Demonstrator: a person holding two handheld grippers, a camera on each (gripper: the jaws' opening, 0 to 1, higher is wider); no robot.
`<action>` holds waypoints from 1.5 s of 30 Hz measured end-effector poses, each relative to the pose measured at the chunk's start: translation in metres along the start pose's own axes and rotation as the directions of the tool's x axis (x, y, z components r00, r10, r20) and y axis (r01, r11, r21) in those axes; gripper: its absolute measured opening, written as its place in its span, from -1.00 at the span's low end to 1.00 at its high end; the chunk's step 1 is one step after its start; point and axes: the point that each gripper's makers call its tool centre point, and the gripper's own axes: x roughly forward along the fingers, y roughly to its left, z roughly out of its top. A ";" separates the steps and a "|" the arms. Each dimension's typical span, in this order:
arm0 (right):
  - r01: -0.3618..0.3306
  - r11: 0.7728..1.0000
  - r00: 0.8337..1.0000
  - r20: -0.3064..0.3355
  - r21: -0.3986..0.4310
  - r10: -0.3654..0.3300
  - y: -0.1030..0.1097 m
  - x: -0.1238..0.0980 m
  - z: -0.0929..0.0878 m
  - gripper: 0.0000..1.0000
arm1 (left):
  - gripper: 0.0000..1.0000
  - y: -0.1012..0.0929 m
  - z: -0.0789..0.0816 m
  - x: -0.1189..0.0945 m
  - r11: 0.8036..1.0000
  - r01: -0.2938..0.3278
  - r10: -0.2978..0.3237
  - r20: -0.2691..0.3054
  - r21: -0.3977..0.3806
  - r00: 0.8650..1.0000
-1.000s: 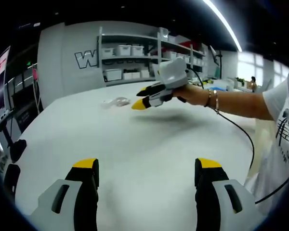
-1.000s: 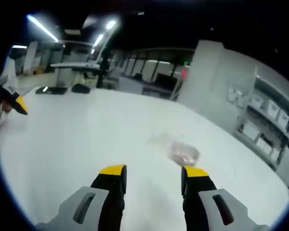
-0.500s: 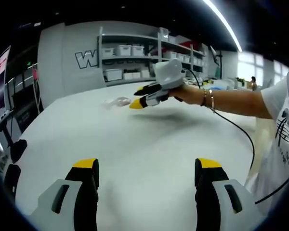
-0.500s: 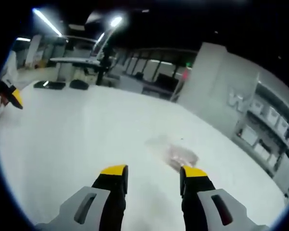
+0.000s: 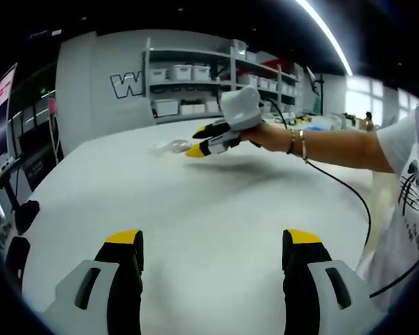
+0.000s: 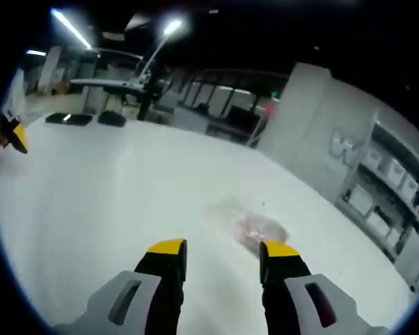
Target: Open the resealable bag by pulling the two sides of the seal apart until the entire bag opening is separated and visibly accessible.
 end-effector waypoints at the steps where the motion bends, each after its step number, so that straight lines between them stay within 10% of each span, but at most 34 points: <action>1: 0.000 1.000 1.000 -0.001 -0.006 0.000 -0.001 0.001 0.001 -0.20 | 0.61 0.001 0.000 0.000 1.000 -0.002 0.002 0.001 -0.002 1.000; 45: 0.025 0.976 0.999 -0.016 -0.218 -0.030 -0.003 0.032 0.011 -0.35 | 0.61 0.000 -0.007 -0.006 1.000 0.008 -0.008 0.002 -0.008 1.000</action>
